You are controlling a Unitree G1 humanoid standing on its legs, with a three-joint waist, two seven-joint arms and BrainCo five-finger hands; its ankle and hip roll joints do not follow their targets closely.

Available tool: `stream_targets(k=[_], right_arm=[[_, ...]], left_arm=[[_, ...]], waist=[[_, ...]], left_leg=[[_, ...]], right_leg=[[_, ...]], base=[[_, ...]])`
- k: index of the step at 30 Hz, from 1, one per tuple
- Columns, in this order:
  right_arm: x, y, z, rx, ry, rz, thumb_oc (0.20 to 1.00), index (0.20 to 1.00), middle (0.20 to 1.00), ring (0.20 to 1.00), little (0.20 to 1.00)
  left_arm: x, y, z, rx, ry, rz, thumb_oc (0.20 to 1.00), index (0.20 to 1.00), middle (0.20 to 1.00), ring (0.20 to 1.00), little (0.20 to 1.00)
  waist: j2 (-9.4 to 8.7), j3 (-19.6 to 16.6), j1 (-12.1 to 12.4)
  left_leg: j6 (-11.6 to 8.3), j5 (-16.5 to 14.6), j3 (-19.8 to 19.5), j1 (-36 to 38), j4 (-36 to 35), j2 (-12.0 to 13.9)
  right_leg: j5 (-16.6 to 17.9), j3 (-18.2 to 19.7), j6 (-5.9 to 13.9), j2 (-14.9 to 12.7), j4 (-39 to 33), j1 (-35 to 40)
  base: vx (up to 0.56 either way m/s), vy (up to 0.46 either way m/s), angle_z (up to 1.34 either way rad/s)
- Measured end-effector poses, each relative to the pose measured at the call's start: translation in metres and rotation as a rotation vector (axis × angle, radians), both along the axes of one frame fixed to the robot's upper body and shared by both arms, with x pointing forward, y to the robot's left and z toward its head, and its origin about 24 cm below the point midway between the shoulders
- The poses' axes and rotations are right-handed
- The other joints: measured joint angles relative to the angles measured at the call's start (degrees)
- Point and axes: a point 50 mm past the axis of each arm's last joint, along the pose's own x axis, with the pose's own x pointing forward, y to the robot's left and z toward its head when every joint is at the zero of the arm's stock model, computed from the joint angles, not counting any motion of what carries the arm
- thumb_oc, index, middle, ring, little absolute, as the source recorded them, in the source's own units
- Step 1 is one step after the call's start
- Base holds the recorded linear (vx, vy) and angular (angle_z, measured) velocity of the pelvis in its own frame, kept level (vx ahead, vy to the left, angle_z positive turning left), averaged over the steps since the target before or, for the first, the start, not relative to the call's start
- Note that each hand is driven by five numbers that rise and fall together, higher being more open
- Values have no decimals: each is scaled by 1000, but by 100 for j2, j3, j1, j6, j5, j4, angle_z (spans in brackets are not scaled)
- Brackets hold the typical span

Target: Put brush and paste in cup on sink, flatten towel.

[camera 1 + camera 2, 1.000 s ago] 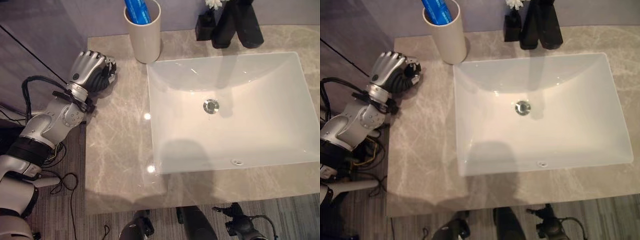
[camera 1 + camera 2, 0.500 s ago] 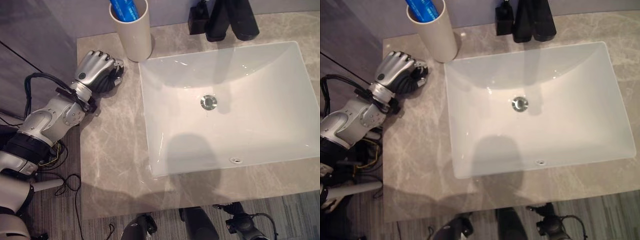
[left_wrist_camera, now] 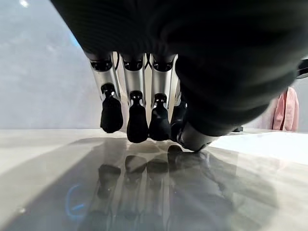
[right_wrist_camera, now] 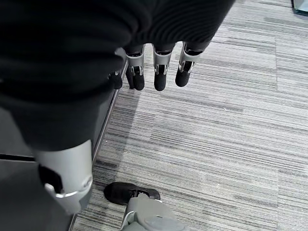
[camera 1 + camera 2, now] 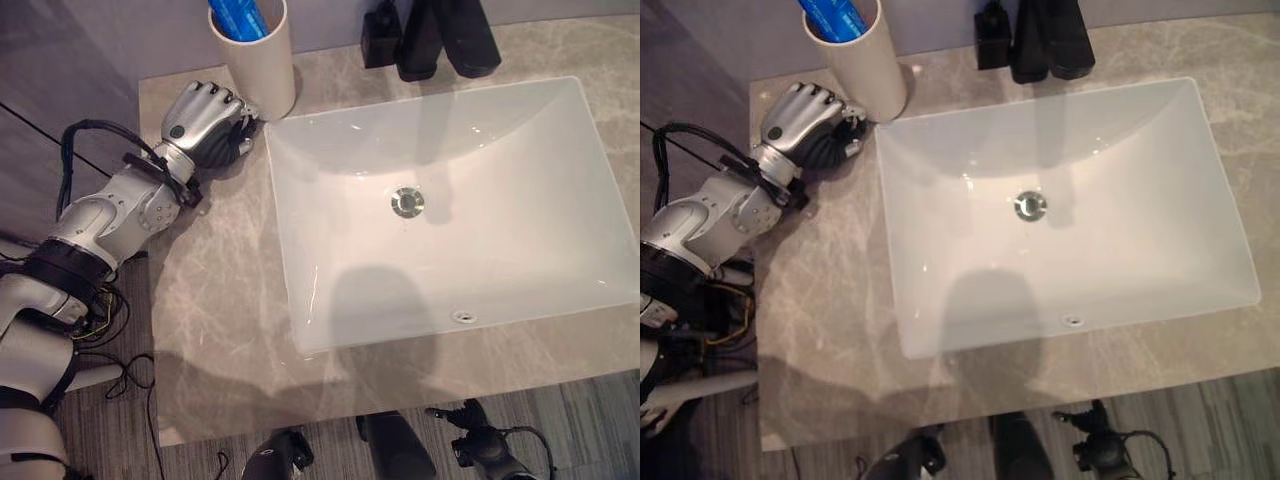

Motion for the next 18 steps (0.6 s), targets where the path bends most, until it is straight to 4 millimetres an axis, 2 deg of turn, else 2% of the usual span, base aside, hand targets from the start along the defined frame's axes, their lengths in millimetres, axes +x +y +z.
stream_targets(k=[9, 18], right_arm=[[-2, 0, -1, 0, 9, 0, 1000, 1000, 1000, 1000, 1000], [-3, 0, -2, -1, 13, 5, 1000, 1000, 1000, 1000, 1000]], left_arm=[[18, -7, 12, 22, -19, 64, 200, 200, 200, 200, 200], [29, 10, 22, 4, -23, 189, 200, 200, 200, 200, 200]], waist=[[-13, -16, -66], [-91, -122, -175]], left_leg=[[3, -3, 20, 9, 0, -11], [-2, -25, 170, 6, 0, 2]], right_leg=[[10, 21, -9, 13, 1, -4], [52, 165, -40, 53, 3, -78]], base=[[1, -1, 0], [9, -8, -8]])
